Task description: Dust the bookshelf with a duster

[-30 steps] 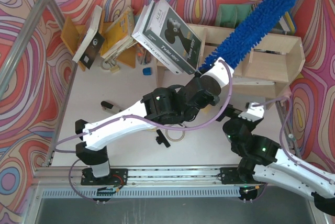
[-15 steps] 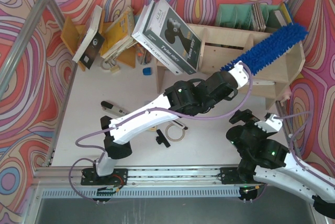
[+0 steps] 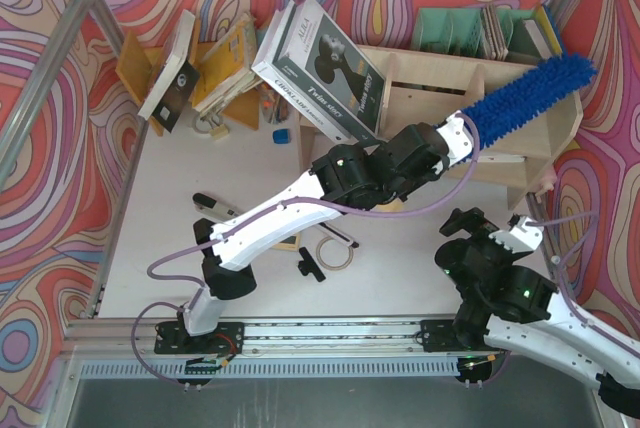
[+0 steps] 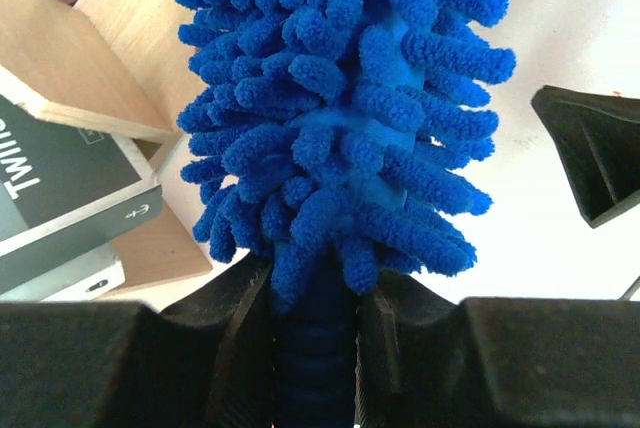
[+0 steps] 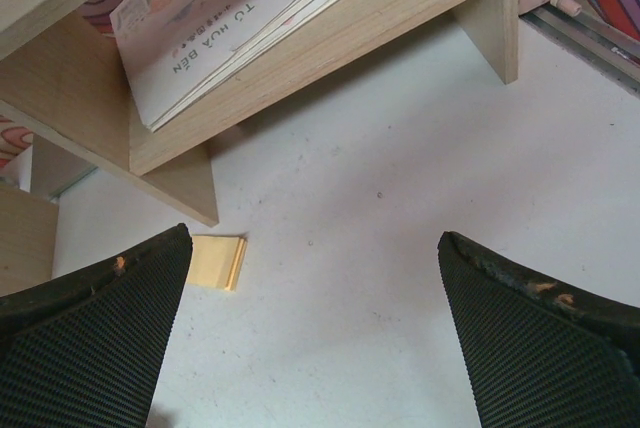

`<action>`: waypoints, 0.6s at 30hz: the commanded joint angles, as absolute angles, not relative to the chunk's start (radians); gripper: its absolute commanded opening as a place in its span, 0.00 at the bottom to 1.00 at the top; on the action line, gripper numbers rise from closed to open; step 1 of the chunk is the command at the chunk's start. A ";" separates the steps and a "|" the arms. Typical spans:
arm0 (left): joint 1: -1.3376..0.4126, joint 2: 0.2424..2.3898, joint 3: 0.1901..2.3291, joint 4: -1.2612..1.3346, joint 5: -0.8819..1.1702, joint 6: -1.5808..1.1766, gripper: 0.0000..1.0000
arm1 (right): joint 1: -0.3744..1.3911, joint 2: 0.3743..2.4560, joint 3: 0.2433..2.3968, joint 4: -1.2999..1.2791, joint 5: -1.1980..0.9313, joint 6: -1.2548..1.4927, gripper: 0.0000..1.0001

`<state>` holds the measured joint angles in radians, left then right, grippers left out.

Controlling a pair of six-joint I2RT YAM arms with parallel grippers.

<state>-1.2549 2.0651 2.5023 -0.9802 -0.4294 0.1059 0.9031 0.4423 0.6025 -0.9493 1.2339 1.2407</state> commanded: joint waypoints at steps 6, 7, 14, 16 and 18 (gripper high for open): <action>-1.293 1.951 2.389 -0.905 -0.324 0.173 0.00 | 0.908 0.417 0.595 -0.920 1.272 1.217 0.99; -1.299 1.933 2.369 -0.898 -0.324 0.179 0.00 | 0.908 0.417 0.595 -0.922 1.273 1.219 0.99; -1.319 1.701 2.077 -0.677 -0.337 0.208 0.00 | 0.907 0.422 0.593 -0.925 1.274 1.227 0.99; -1.319 1.648 2.001 -0.615 -0.378 0.219 0.00 | 0.908 0.422 0.592 -0.926 1.275 1.229 0.99; -1.309 1.624 1.975 -0.602 -0.426 0.223 0.00 | 0.907 0.423 0.592 -0.927 1.274 1.230 0.99</action>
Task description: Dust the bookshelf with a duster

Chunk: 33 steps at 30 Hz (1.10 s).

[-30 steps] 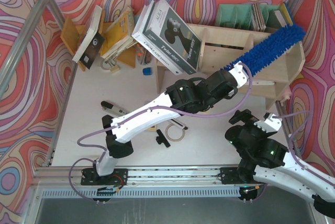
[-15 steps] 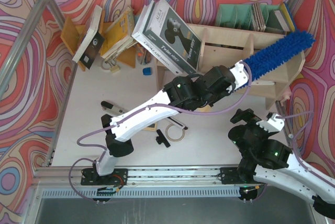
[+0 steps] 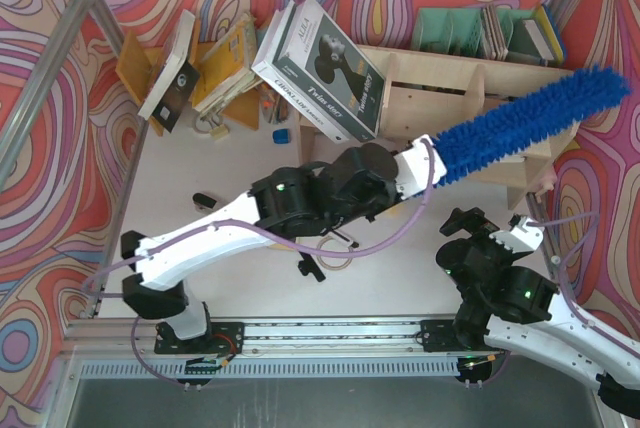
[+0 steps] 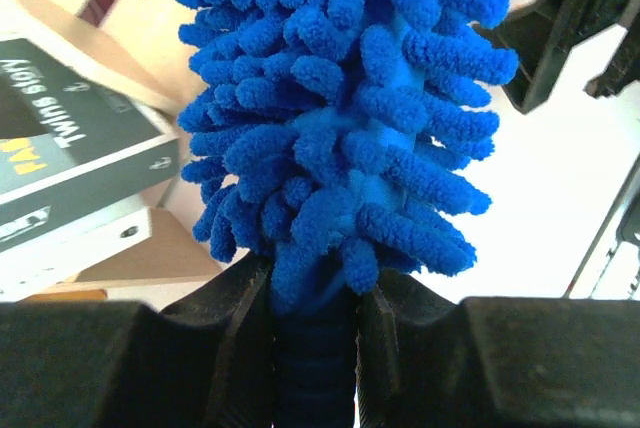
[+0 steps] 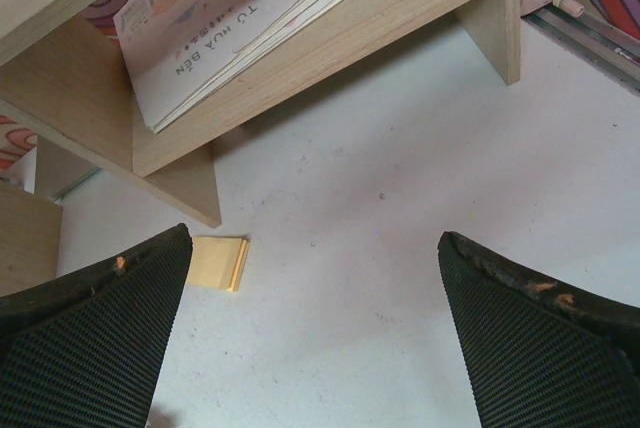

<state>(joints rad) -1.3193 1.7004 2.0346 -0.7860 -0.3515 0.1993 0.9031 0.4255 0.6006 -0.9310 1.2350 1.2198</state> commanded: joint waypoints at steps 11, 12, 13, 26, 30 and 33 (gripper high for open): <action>-1.201 1.791 2.183 -0.837 -0.644 0.114 0.00 | 0.908 0.425 0.591 -0.930 1.275 1.236 0.99; -1.198 1.822 2.202 -0.853 -0.648 0.114 0.00 | 0.908 0.425 0.592 -0.930 1.275 1.236 0.99; -1.198 1.840 2.219 -0.864 -0.648 0.115 0.00 | 0.908 0.425 0.592 -0.930 1.274 1.236 0.99; -1.263 1.892 2.239 -0.804 -0.498 0.146 0.00 | 0.907 0.423 0.591 -0.931 1.274 1.239 0.99; -1.308 1.906 2.261 -0.795 -0.483 0.174 0.00 | 0.907 0.423 0.592 -0.931 1.276 1.239 0.99; -1.332 1.904 2.266 -0.786 -0.464 0.188 0.00 | 0.907 0.423 0.591 -0.931 1.275 1.239 0.99</action>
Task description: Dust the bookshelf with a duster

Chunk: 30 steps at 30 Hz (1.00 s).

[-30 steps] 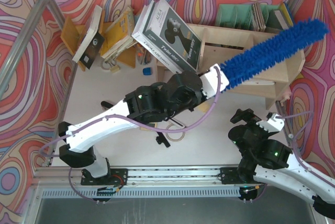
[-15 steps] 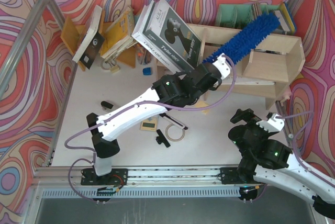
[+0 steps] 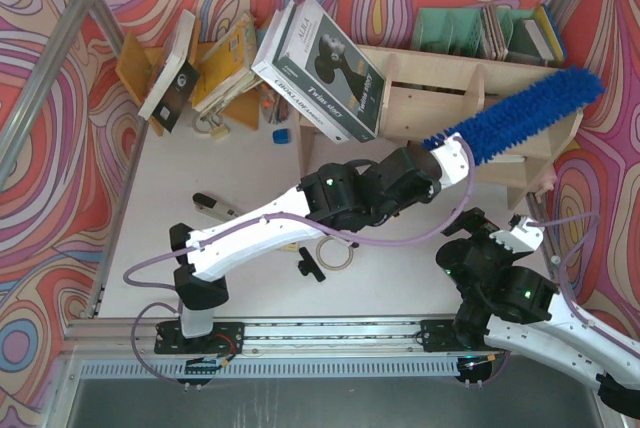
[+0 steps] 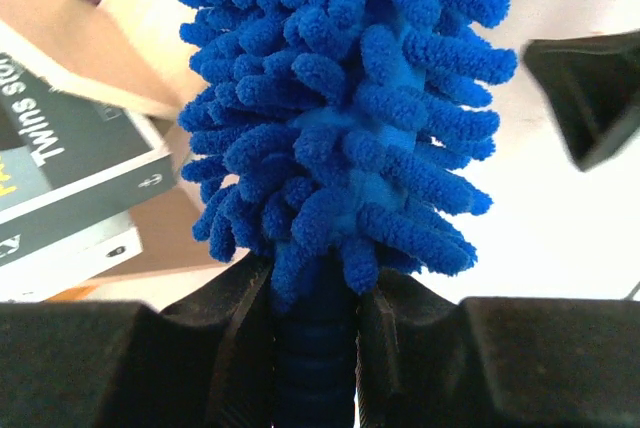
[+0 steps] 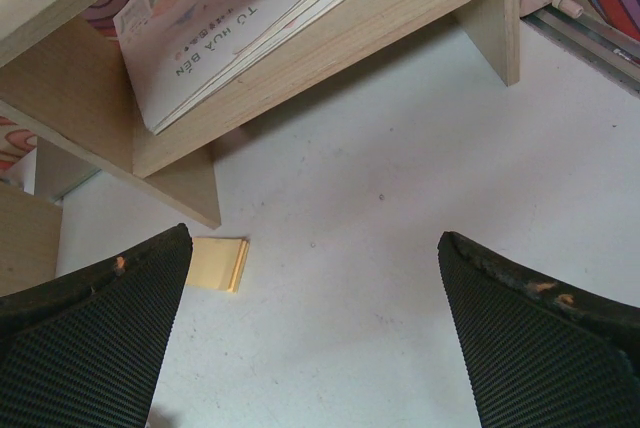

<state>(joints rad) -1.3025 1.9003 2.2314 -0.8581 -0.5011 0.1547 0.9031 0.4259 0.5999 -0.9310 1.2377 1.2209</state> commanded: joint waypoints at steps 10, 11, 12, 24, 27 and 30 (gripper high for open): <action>-1.384 1.718 2.075 -0.645 -0.443 0.184 0.00 | 0.907 0.422 0.591 -0.931 1.276 1.239 0.99; -1.387 1.697 2.050 -0.628 -0.465 0.182 0.00 | 0.907 0.422 0.591 -0.932 1.276 1.239 0.99; -1.390 1.671 2.032 -0.620 -0.488 0.180 0.00 | 0.908 0.422 0.591 -0.931 1.275 1.239 0.99; -1.442 1.484 2.043 -0.762 -0.848 0.161 0.00 | 0.908 0.429 0.589 -0.930 1.278 1.239 0.99; -1.442 1.457 2.077 -0.858 -1.004 0.139 0.00 | 0.908 0.433 0.589 -0.928 1.279 1.239 0.99; -1.439 1.433 2.087 -0.944 -1.119 0.114 0.00 | 0.908 0.439 0.589 -0.927 1.280 1.239 0.99</action>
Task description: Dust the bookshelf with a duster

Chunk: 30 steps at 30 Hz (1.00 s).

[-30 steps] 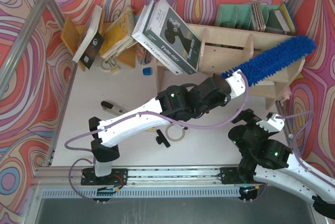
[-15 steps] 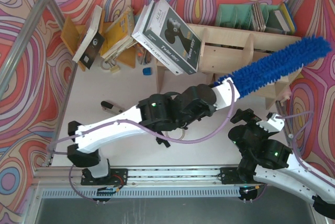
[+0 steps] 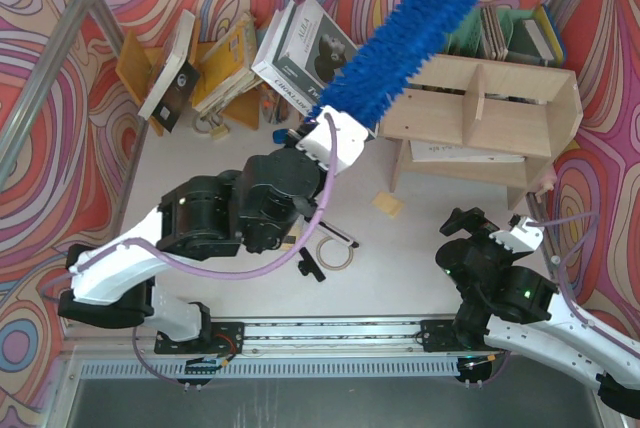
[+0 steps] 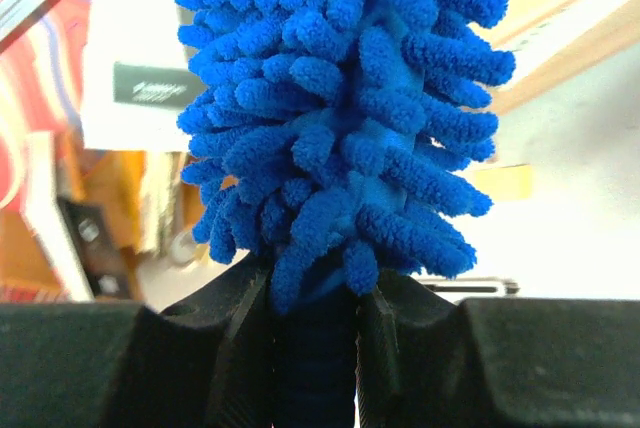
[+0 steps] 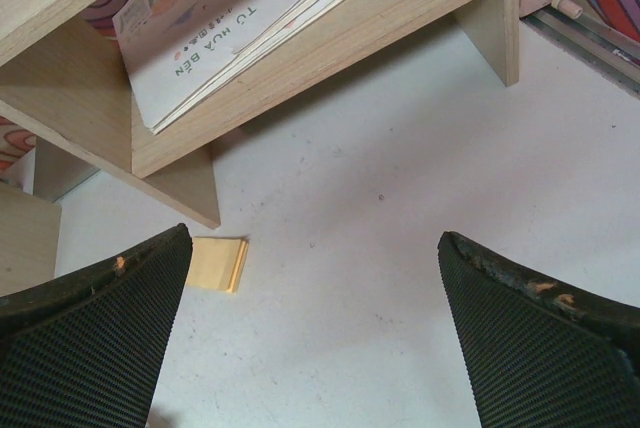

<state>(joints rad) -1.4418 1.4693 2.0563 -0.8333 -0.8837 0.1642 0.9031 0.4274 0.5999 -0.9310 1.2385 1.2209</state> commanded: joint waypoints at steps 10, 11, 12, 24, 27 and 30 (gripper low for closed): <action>-1.255 1.358 2.137 -1.333 -1.145 -0.212 0.00 | 0.907 0.461 0.593 -0.924 1.284 1.239 0.99; -1.233 1.346 2.134 -1.348 -1.141 -0.236 0.00 | 0.907 0.462 0.592 -0.924 1.284 1.239 0.99; -1.207 1.335 2.127 -1.361 -1.133 -0.250 0.00 | 0.908 0.463 0.591 -0.923 1.284 1.239 0.99; -0.827 1.261 1.958 -1.446 -0.829 -0.362 0.00 | 0.908 0.469 0.592 -0.922 1.287 1.239 0.99; -0.824 1.241 1.905 -1.408 -0.776 -0.352 0.00 | 0.908 0.471 0.591 -0.922 1.286 1.239 0.99; -0.823 1.232 1.874 -1.388 -0.737 -0.348 0.00 | 0.908 0.474 0.592 -0.920 1.287 1.239 0.99</action>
<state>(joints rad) -0.8291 1.2617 1.9030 -1.4406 -0.8120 -0.3328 0.9031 0.4622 0.5999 -0.9291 1.2423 1.2209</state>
